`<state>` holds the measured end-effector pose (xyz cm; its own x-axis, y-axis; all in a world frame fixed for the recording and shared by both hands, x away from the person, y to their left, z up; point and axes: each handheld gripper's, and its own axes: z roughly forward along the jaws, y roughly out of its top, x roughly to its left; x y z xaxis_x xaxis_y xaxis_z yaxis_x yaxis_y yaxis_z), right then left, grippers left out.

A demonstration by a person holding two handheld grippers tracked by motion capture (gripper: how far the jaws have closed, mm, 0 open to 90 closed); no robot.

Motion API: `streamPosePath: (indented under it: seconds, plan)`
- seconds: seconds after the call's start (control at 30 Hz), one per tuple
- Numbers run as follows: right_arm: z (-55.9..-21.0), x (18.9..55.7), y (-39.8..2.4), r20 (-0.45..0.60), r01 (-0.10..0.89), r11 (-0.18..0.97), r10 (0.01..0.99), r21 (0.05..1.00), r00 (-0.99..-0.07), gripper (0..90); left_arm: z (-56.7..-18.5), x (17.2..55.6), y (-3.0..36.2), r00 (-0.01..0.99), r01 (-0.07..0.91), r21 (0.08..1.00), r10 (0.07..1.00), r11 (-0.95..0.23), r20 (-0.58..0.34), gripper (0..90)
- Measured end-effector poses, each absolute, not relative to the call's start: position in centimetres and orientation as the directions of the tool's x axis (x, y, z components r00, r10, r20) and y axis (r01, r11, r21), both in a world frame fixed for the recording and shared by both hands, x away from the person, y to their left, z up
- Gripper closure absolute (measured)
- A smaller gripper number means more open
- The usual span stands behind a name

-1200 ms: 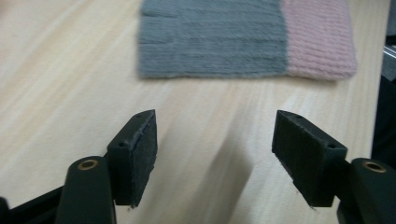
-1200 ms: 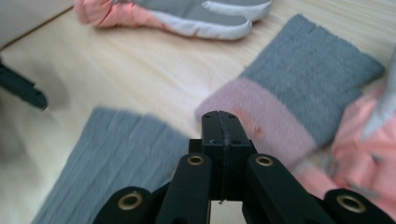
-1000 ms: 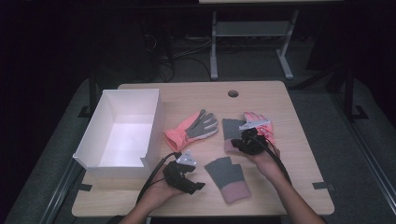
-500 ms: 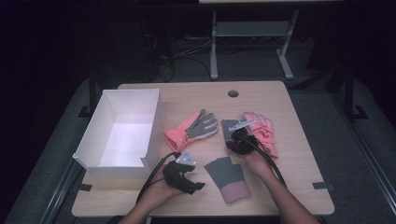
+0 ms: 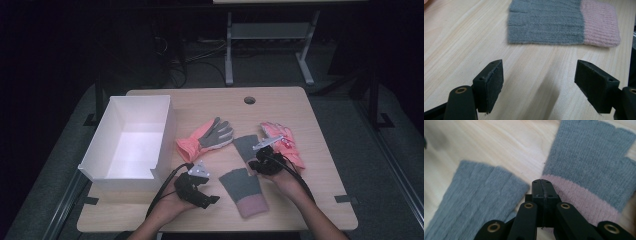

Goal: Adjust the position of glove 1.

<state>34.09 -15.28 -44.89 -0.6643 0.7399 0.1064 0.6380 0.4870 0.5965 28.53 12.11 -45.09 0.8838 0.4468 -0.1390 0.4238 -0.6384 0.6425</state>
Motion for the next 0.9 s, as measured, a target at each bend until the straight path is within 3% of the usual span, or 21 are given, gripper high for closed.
streamPosePath:
  seconds: [0.23, 0.53, 0.63, 0.9]
  plan:
    - [-43.8, 35.8, -16.3, 0.103, 0.640, 0.390, 0.798, 0.662, -0.594, 77.9, -45.1, 28.7, 12.2, 0.886, 0.419, 0.640, 0.445, -0.644, -0.132, 22.8]
    - [-45.0, 37.3, -15.8, 0.093, 0.687, 0.347, 0.851, 0.639, -0.516, 69.2, -45.1, 28.7, 12.3, 0.882, 0.427, 0.637, 0.452, -0.642, -0.136, 22.9]
    - [-45.2, 37.4, -15.7, 0.091, 0.692, 0.351, 0.852, 0.631, -0.515, 69.5, -45.1, 28.7, 12.2, 0.880, 0.429, 0.637, 0.454, -0.641, -0.137, 22.9]
    - [-45.9, 37.5, -15.8, 0.099, 0.704, 0.350, 0.853, 0.618, -0.512, 85.9, -45.2, 28.8, 12.3, 0.883, 0.424, 0.636, 0.452, -0.645, -0.130, 22.5]
